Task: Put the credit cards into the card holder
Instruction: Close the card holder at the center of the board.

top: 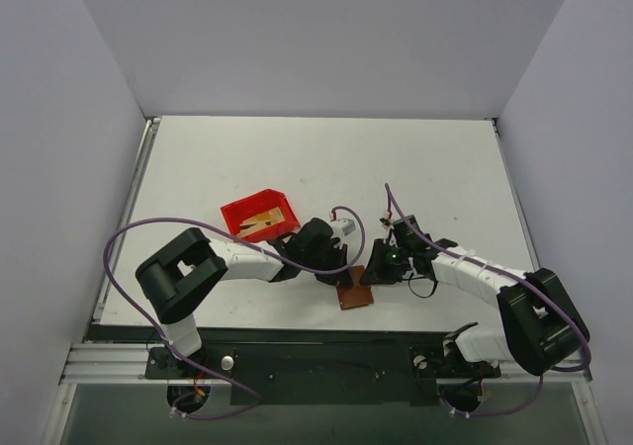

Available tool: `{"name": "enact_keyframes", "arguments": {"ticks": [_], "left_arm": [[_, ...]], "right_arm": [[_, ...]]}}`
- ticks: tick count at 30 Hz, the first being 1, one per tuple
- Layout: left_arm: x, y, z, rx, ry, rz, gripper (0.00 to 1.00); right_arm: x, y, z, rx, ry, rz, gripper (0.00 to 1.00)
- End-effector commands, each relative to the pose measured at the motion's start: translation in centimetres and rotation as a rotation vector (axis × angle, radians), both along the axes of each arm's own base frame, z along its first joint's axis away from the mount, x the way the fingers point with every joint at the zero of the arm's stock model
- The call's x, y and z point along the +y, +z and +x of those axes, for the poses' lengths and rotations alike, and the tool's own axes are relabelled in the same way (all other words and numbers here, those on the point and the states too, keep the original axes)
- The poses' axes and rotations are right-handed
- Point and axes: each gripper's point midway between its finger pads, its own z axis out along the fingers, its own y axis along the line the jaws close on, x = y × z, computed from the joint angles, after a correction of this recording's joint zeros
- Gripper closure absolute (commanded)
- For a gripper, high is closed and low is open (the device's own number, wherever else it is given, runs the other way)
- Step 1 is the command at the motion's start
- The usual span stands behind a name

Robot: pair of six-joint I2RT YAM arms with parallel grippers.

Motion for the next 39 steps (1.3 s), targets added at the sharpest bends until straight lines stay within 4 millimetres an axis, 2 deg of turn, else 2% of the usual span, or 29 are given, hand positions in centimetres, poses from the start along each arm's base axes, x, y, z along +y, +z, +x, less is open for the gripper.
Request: {"name": "enact_keyframes", "arguments": {"ticks": [1,22,25,34,39], "left_arm": [[-0.3,-0.2,-0.1,-0.008,-0.015,0.000,1.00],[-0.2,-0.4,-0.2,-0.002,-0.014,-0.002,1.00],[-0.2,-0.4,-0.2,-0.001,-0.012,-0.001,1.00],[-0.1,-0.5,-0.3,-0.003,-0.012,-0.003,1.00],[-0.1,-0.5,-0.2,-0.003,-0.011,-0.003,1.00]], "right_arm": [[0.8,0.8,1.0,-0.030,0.015,0.021,0.91],[1.3,-0.1,0.3,-0.005,0.052,-0.018,0.92],[1.4,-0.1,0.3,-0.016,0.061,-0.040,0.92],[0.0,-1.0,-0.5,0.003,0.071,-0.181,0.94],[0.1,-1.5,-0.8,0.004,0.093,-0.236,0.95]]}}
